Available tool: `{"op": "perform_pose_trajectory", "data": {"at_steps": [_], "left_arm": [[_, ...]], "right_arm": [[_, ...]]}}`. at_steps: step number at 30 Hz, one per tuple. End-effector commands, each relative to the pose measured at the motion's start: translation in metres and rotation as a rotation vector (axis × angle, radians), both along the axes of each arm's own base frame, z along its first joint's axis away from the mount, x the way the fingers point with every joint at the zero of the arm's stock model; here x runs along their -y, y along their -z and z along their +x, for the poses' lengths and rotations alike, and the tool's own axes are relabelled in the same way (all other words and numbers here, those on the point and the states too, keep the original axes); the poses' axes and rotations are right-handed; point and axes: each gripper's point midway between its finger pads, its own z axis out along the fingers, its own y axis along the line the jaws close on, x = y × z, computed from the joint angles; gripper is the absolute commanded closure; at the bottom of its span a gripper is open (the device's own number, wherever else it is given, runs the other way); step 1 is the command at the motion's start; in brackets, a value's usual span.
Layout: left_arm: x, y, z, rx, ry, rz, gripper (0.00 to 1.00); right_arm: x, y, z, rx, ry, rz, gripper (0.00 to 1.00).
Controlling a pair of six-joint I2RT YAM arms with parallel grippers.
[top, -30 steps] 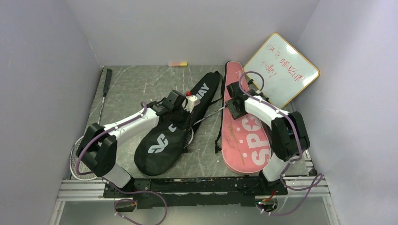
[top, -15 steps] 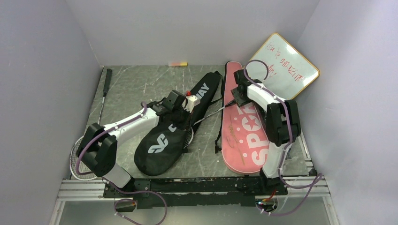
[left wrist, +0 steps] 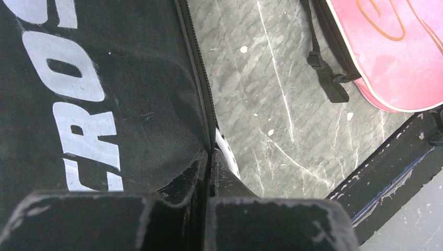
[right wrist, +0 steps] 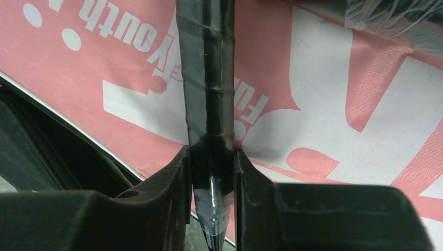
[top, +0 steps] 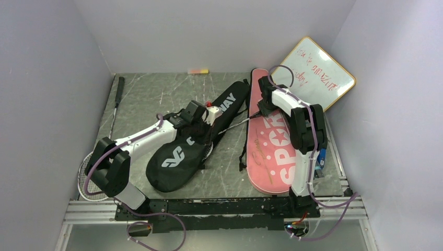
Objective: Pack up the badminton gear
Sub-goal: Place the racket in the racket bag.
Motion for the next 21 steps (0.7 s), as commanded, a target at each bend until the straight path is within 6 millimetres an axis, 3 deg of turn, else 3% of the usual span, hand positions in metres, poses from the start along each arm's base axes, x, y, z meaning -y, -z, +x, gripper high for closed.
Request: {"op": "perform_pose_trajectory", "data": {"at_steps": [1, 13, 21], "left_arm": [[0.01, -0.021, 0.008, 0.053, 0.026, -0.042, 0.95], [0.026, -0.025, -0.007, 0.042, 0.119, -0.096, 0.95], [0.041, -0.032, -0.026, 0.06, 0.222, -0.125, 0.95]], "right_arm": [[-0.014, -0.006, -0.023, -0.072, -0.066, 0.03, 0.89], [-0.095, -0.041, -0.063, 0.069, -0.229, 0.117, 0.88], [-0.122, -0.034, -0.078, 0.088, -0.34, 0.138, 0.88]]}}
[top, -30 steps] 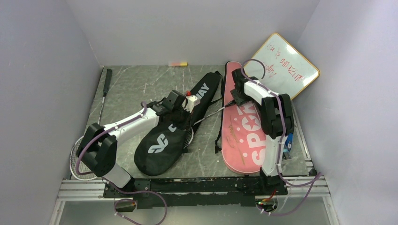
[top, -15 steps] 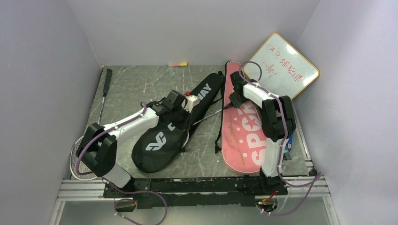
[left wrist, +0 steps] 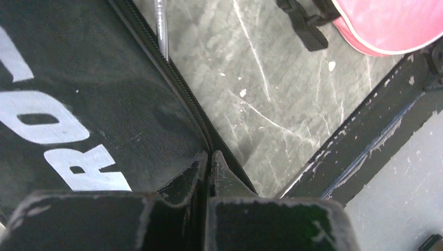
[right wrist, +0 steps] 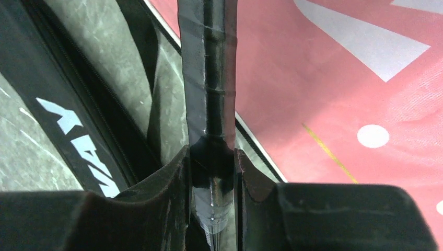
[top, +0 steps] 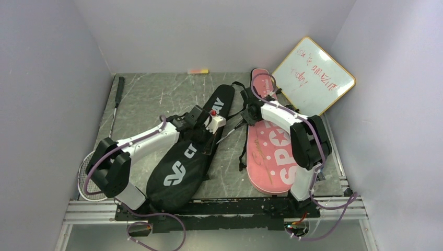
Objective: Pack up the badminton gear
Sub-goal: Place the racket in the racket bag.
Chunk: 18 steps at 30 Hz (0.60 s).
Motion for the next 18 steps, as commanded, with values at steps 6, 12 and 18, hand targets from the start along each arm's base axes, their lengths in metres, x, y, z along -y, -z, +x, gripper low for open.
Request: {"op": "perform_pose_trajectory", "data": {"at_steps": [6, 12, 18], "left_arm": [[0.05, -0.049, -0.007, 0.149, 0.205, -0.21, 0.95], [0.061, -0.067, -0.03, 0.19, 0.344, -0.285, 0.9], [0.052, -0.066, -0.011, 0.297, 0.255, -0.192, 0.52]], "right_arm": [[-0.014, -0.013, -0.022, 0.023, -0.081, 0.044, 0.86], [-0.003, -0.035, -0.023, 0.122, -0.05, 0.048, 0.86], [0.005, -0.044, -0.027, 0.172, -0.024, 0.053, 0.84]]}}
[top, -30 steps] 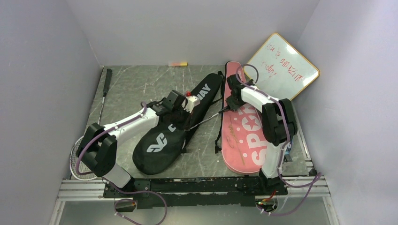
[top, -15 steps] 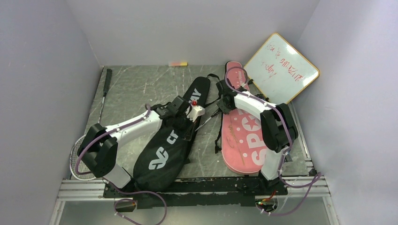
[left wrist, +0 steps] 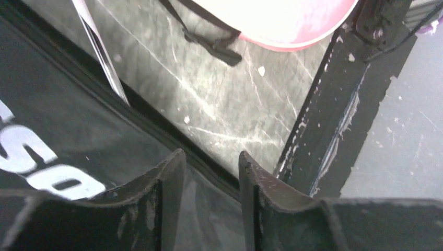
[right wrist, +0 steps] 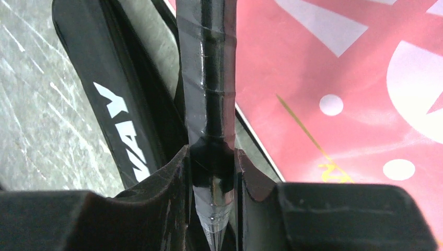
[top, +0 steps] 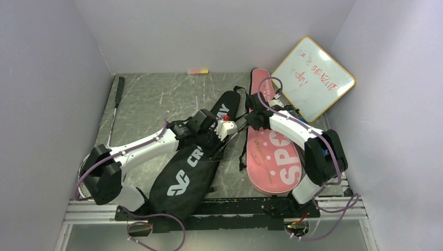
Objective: Pack up the badminton gear
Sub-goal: Place the racket in the racket bag.
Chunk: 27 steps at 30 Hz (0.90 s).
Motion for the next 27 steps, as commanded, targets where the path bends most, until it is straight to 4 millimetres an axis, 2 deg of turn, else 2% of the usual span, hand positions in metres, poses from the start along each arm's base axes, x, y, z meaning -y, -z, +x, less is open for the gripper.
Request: {"op": "perform_pose_trajectory", "data": {"at_steps": [1, 4, 8, 10, 11, 12, 16, 19, 22, 27], "left_arm": [[0.01, -0.037, 0.038, 0.228, -0.081, -0.074, 0.49], [0.001, -0.048, 0.068, 0.328, -0.245, -0.05, 0.41], [-0.005, -0.054, 0.101, 0.355, -0.418, 0.039, 0.37], [-0.004, -0.058, 0.117, 0.361, -0.496, 0.087, 0.25], [-0.005, -0.059, 0.127, 0.367, -0.547, 0.111, 0.11], [-0.007, -0.058, 0.136, 0.378, -0.6, 0.138, 0.04], [0.003, -0.047, 0.156, 0.368, -0.648, 0.169, 0.03], [0.016, -0.026, 0.165, 0.311, -0.625, 0.189, 0.03], [0.019, -0.004, 0.175, 0.254, -0.627, 0.238, 0.05], [0.032, 0.015, 0.181, 0.185, -0.58, 0.231, 0.09]], "right_arm": [[-0.01, -0.018, 0.001, 0.077, 0.005, 0.062, 0.84], [-0.007, -0.019, -0.001, 0.095, 0.017, 0.073, 0.83], [-0.008, -0.017, -0.003, 0.108, 0.024, 0.095, 0.83], [-0.008, -0.018, -0.003, 0.117, 0.025, 0.103, 0.83], [-0.009, -0.018, -0.003, 0.123, 0.024, 0.107, 0.83], [-0.009, -0.019, -0.003, 0.129, 0.024, 0.113, 0.83], [-0.008, -0.023, -0.005, 0.15, 0.029, 0.128, 0.83], [-0.003, -0.025, -0.008, 0.156, 0.055, 0.131, 0.82], [-0.001, -0.027, -0.01, 0.175, 0.066, 0.141, 0.82], [-0.001, -0.029, -0.011, 0.207, 0.067, 0.169, 0.81]]}}
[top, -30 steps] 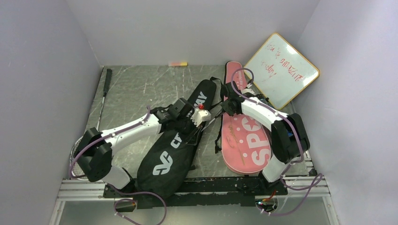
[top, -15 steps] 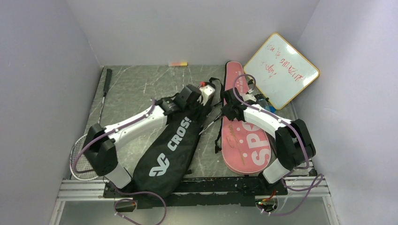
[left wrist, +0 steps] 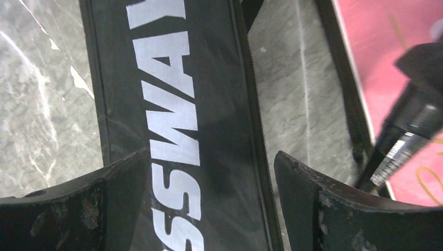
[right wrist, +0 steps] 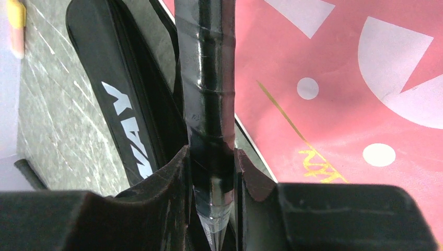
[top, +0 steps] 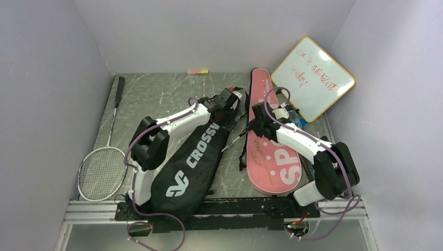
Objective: Pack up the badminton gear
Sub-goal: Place the racket in the racket bag.
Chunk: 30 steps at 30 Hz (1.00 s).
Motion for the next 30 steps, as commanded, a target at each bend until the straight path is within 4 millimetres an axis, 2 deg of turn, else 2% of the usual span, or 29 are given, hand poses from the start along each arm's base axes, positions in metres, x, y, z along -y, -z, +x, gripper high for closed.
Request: {"op": "perform_pose_trajectory", "data": {"at_steps": [1, 7, 11, 13, 16, 18, 19, 21, 25, 27, 30], "left_arm": [[0.012, -0.004, 0.002, -0.048, 0.018, -0.059, 0.09], [0.016, 0.016, 0.006, -0.08, 0.026, -0.02, 0.12], [0.023, 0.024, 0.0, -0.102, 0.082, -0.044, 0.2], [0.021, 0.027, 0.0, -0.1, 0.083, -0.033, 0.26], [0.01, 0.03, 0.005, -0.071, 0.06, 0.015, 0.39], [0.007, 0.03, 0.006, -0.057, 0.058, 0.028, 0.53], [0.007, 0.03, 0.005, -0.055, 0.063, 0.027, 0.64], [0.009, 0.025, 0.004, -0.051, 0.08, 0.018, 0.93], [0.015, 0.005, 0.0, -0.017, 0.138, -0.046, 0.95], [0.022, -0.015, -0.006, 0.019, 0.186, -0.119, 0.95], [0.038, -0.033, -0.022, 0.034, 0.289, -0.237, 0.95]], "right_arm": [[-0.008, -0.027, 0.013, 0.113, 0.028, 0.087, 0.81], [-0.011, -0.023, 0.014, 0.102, 0.022, 0.092, 0.81], [-0.013, -0.02, 0.014, 0.094, 0.018, 0.097, 0.81], [-0.014, -0.018, 0.015, 0.087, 0.018, 0.096, 0.81], [-0.014, -0.016, 0.015, 0.082, 0.017, 0.093, 0.81], [-0.014, -0.013, 0.015, 0.078, 0.019, 0.091, 0.81], [-0.014, -0.012, 0.015, 0.077, 0.018, 0.091, 0.81], [-0.015, -0.01, 0.016, 0.074, 0.013, 0.092, 0.81], [-0.02, -0.003, 0.018, 0.059, -0.007, 0.09, 0.81], [-0.022, -0.001, 0.019, 0.055, -0.021, 0.088, 0.81], [-0.026, -0.002, 0.022, 0.066, -0.05, 0.082, 0.81]]}}
